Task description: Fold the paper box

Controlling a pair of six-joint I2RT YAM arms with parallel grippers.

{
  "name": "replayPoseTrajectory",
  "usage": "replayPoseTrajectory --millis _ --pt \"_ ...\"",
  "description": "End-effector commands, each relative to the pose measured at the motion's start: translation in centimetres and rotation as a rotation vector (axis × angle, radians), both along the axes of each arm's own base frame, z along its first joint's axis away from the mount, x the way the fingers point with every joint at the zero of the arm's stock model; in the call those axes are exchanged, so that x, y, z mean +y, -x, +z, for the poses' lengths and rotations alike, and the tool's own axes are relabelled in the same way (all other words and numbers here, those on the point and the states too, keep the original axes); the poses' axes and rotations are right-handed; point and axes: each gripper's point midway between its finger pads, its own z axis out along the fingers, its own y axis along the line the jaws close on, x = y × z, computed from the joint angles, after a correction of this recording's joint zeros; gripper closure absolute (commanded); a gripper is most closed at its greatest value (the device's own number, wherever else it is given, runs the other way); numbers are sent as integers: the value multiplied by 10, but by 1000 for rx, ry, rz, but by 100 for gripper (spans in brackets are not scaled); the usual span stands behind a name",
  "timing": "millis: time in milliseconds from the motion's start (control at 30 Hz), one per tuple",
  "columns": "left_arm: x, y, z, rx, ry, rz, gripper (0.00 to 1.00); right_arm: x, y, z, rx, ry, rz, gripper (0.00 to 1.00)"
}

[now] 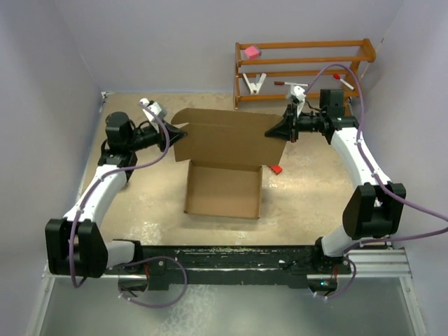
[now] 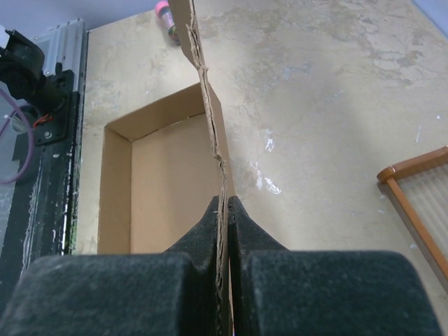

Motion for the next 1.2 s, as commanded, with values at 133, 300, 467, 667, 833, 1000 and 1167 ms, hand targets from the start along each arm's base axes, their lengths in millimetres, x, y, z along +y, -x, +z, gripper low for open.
replayPoseTrajectory --millis 133,300,467,667,833,1000,1167 --pt "39 2 2 -92 -99 229 95 -18 -3 16 -33 23 -71 100" --pt "42 4 -2 -86 -104 240 95 -31 -2 21 -32 15 -99 100" --pt "35 8 0 -86 -79 184 95 -28 6 18 30 -15 -68 100" --pt "31 8 0 -69 -60 155 95 -24 17 19 81 -47 -34 100" --pt "34 5 -4 -40 -57 166 95 -24 17 18 89 -45 -34 100" --pt "38 1 -5 -25 -55 183 95 -24 16 17 93 -42 -37 100" --pt "39 0 -6 -14 -50 188 95 -24 14 15 114 -43 -38 100"
